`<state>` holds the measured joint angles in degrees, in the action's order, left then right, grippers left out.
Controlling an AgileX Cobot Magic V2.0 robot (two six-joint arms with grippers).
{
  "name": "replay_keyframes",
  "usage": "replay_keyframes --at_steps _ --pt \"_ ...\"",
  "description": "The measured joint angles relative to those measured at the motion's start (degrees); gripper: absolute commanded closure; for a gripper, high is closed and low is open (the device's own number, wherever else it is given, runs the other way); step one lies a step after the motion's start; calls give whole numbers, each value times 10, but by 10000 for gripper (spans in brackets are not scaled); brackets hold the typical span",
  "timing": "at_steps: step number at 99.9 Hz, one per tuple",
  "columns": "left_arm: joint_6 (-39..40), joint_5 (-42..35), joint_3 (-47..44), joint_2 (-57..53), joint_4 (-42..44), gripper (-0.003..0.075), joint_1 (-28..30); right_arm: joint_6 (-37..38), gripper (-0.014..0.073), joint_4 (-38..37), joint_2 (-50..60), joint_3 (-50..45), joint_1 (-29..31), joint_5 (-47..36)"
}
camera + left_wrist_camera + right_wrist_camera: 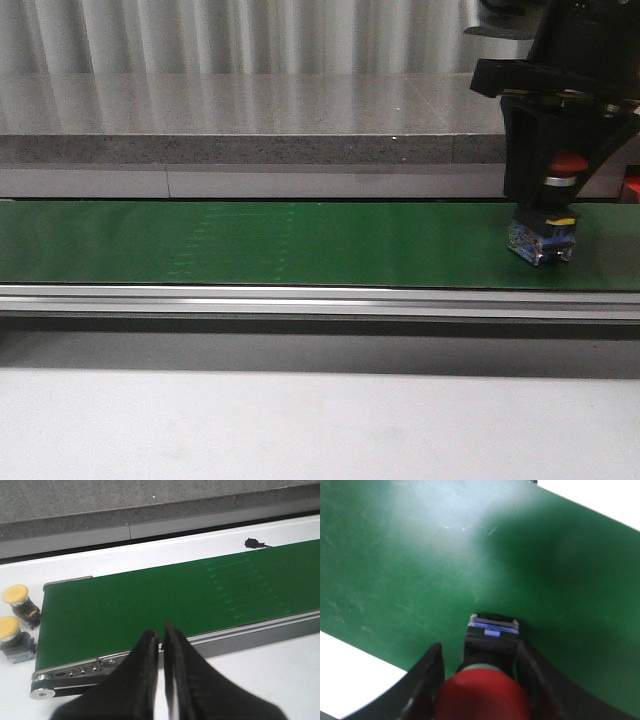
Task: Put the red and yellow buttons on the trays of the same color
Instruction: 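Grasp the red button at the belt end with the right gripper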
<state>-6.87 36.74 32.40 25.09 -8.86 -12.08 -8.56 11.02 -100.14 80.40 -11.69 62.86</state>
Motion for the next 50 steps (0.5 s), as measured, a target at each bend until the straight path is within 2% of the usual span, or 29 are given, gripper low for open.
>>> replay_keyframes --at_steps 8,29,50 --pt "0 0 0 0 0 726 0 0 507 -1 0 0 0 -1" --pt "0 0 0 0 0 726 0 0 509 -1 18 0 7 -13" --pt "0 0 0 0 0 726 0 0 509 -1 60 0 73 -16"
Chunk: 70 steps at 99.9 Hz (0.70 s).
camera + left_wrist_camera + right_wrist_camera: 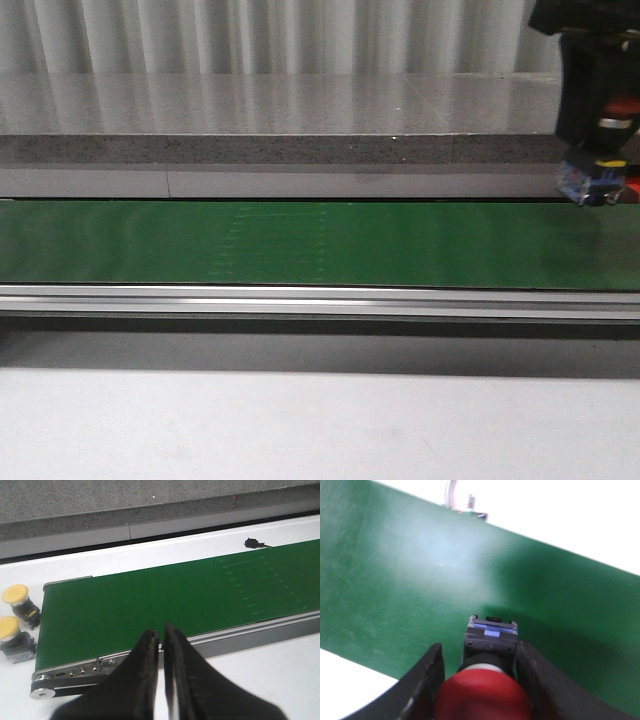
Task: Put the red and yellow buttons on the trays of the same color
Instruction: 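Grasp the red button at the belt end with the right gripper, then lower the red button into the red tray and open the right gripper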
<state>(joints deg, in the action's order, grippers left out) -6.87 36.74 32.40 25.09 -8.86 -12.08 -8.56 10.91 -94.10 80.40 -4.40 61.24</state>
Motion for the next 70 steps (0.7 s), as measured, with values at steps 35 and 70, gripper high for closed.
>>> replay_keyframes --at_steps 35,70 --pt "0 0 0 0 0 726 0 0 509 -4 9 0 179 -3" --pt "0 0 0 0 0 726 0 15 509 -11 -7 0 292 -57"
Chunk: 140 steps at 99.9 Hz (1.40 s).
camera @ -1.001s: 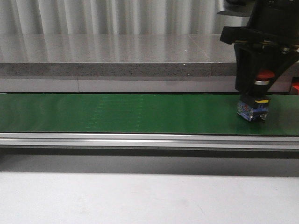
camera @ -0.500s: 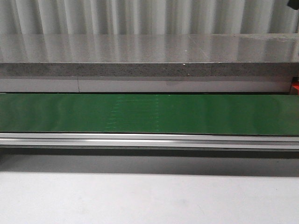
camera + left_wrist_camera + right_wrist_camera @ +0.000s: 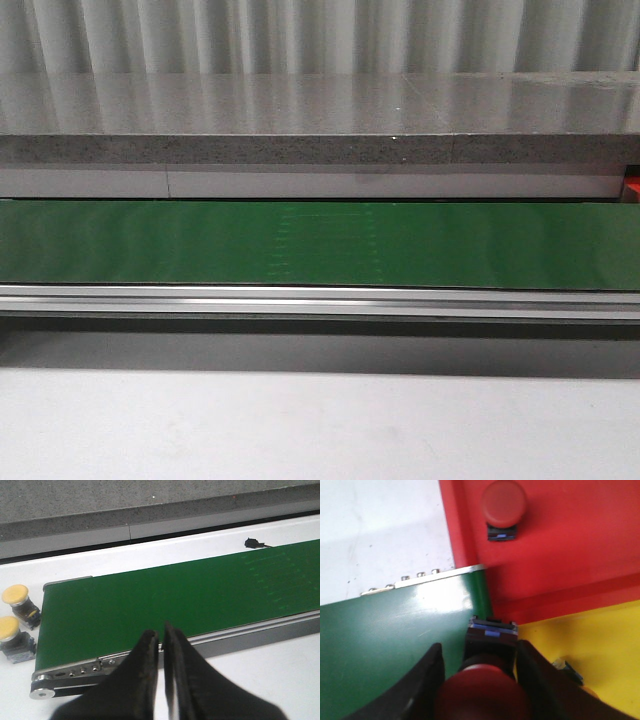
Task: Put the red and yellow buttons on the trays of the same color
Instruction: 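Lower the red button into the red tray and open the right gripper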
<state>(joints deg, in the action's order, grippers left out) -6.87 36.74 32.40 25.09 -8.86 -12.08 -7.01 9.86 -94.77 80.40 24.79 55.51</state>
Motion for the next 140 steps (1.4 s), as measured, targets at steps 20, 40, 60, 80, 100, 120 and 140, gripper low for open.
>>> replay_keyframes --at_steps 20,40,60,80,100,120,140 --pt "0 0 0 0 0 726 0 8 509 -1 -49 8 16 -38" --pt "0 0 0 0 0 726 0 8 509 -1 -102 35 16 -64" --pt "0 0 0 0 0 726 0 9 509 -1 -146 41 16 -78" --pt "0 0 0 0 0 726 0 9 399 -1 -171 41 16 -87" --pt "0 0 0 0 0 726 0 9 89 -1 -176 43 16 -93" --pt "0 0 0 0 0 726 0 9 85 -5 -173 45 17 -93" --pt "0 0 0 0 0 726 0 -2 202 -3 -120 36 11 -93"
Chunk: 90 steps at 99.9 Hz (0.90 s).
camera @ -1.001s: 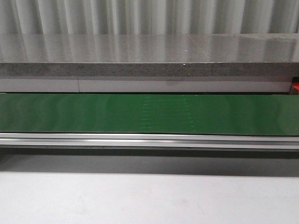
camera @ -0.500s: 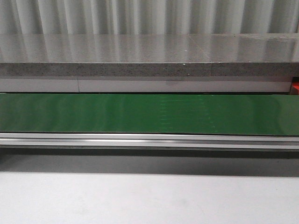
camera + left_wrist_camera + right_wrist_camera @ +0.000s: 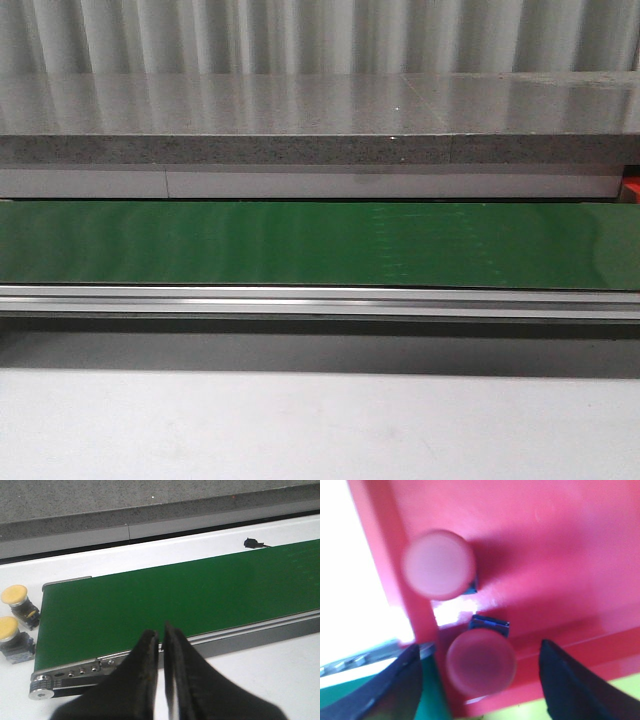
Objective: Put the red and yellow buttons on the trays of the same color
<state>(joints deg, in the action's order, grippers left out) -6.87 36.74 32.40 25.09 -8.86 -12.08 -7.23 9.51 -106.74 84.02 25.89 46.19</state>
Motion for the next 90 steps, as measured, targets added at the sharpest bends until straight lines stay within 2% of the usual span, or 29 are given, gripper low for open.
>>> replay_keyframes --at_steps 16,30,70,90 --pt "0 0 0 0 0 726 0 -9 510 -3 68 -27 -32 0" --pt "0 0 0 0 0 726 0 -10 667 -13 131 -59 -75 0" --pt "0 0 0 0 0 726 0 -12 659 -20 332 -196 -220 9" --pt "0 0 0 0 0 726 0 -14 659 -20 429 -284 -257 -3"
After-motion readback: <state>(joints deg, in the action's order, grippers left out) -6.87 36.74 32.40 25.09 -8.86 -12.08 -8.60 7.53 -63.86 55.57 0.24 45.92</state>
